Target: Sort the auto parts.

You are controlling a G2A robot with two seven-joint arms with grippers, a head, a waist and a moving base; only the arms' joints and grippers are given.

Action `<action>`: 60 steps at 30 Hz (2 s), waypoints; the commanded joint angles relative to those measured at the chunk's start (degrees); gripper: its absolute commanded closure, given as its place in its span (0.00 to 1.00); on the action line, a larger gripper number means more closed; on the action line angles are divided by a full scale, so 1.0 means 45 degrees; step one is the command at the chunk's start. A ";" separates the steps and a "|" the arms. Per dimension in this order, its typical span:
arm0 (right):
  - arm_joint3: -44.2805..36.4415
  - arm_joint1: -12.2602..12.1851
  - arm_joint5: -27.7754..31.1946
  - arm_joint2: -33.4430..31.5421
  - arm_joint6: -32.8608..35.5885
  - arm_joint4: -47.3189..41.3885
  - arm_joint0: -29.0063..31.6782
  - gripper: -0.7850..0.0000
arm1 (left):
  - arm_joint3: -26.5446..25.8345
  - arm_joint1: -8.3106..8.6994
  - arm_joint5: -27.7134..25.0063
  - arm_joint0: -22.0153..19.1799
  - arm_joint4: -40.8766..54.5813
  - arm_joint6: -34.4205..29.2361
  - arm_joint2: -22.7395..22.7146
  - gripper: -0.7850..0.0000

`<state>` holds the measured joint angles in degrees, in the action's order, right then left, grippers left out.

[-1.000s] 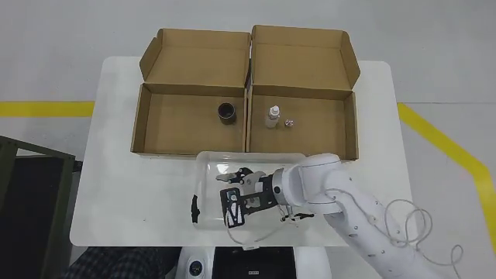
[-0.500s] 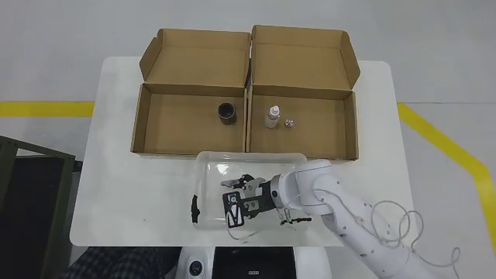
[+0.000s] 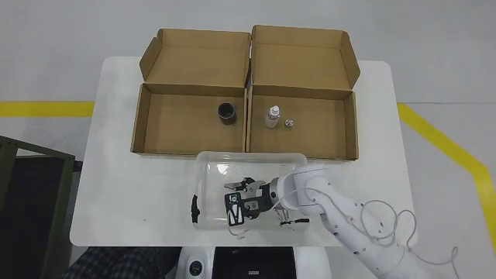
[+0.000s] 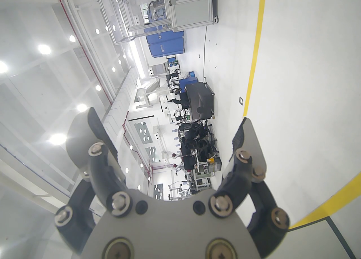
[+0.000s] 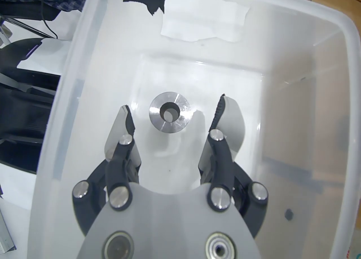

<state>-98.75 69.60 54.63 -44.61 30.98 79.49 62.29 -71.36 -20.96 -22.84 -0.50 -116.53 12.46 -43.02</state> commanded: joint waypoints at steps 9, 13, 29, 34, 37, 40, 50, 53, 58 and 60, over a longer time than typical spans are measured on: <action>0.0687 0.0118 -0.0181 0.0518 -0.0431 0.0238 -0.0456 0.51 | 0.0000 0.0000 0.0000 0.0000 0.0000 0.0000 0.0000 0.00; 0.0862 0.0157 -0.0132 0.0692 -0.0581 0.0223 -0.0593 0.53 | 0.0000 0.0000 0.0000 0.0000 0.0000 0.0000 0.0000 0.00; 0.0866 0.0154 0.0378 0.0833 -0.1007 0.0147 -0.1073 1.00 | 0.0000 0.0000 0.0000 0.0000 0.0000 0.0000 0.0000 0.00; 0.0358 0.0077 0.0341 0.0502 -0.0969 -0.0200 -0.1108 1.00 | 0.0000 0.0000 0.0000 0.0000 0.0000 0.0000 0.0000 0.00; -0.0048 0.0007 0.0241 0.0137 -0.0958 -0.0606 -0.1099 1.00 | 0.0000 0.0000 0.0000 0.0000 0.0000 0.0000 0.0000 0.00; -0.0589 -0.0078 0.0115 -0.0286 -0.0929 -0.0983 -0.1067 1.00 | 0.0000 0.0000 0.0000 0.0000 0.0000 0.0000 0.0000 0.00; -0.2110 -0.0427 -0.0231 -0.1860 -0.0873 -0.1920 -0.0665 1.00 | 0.0000 0.0000 0.0000 0.0000 0.0000 0.0000 0.0000 0.00; -0.2508 -0.0527 -0.0323 -0.2324 -0.1116 -0.2067 -0.0458 1.00 | 0.0000 0.0000 0.0000 0.0000 0.0000 0.0000 0.0000 0.00; -0.2978 -0.0667 -0.0286 -0.2929 -0.1398 -0.2026 -0.0292 1.00 | 0.0000 0.0000 0.0000 0.0000 0.0000 0.0000 0.0000 0.00; -0.3124 -0.0716 -0.0317 -0.3165 -0.1511 -0.2025 -0.0234 1.00 | 0.0000 0.0000 0.0000 0.0000 0.0000 0.0000 0.0000 0.00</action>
<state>-112.52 66.49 53.27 -58.32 24.38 70.36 61.12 -71.36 -20.96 -22.84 -0.50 -116.53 12.46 -43.02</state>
